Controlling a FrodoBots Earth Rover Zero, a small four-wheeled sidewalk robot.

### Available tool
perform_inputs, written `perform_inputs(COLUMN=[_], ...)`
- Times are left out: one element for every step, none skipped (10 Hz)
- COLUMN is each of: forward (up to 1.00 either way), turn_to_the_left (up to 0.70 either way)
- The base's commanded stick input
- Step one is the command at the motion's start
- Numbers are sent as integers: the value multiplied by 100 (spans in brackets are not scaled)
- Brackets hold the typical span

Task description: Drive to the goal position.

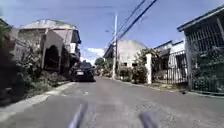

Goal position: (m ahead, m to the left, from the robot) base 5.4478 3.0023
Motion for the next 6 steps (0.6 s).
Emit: perform_inputs(forward=[70,70,70,70,70,70], turn_to_the_left=[-34,-34,-34,-34,-34,-34])
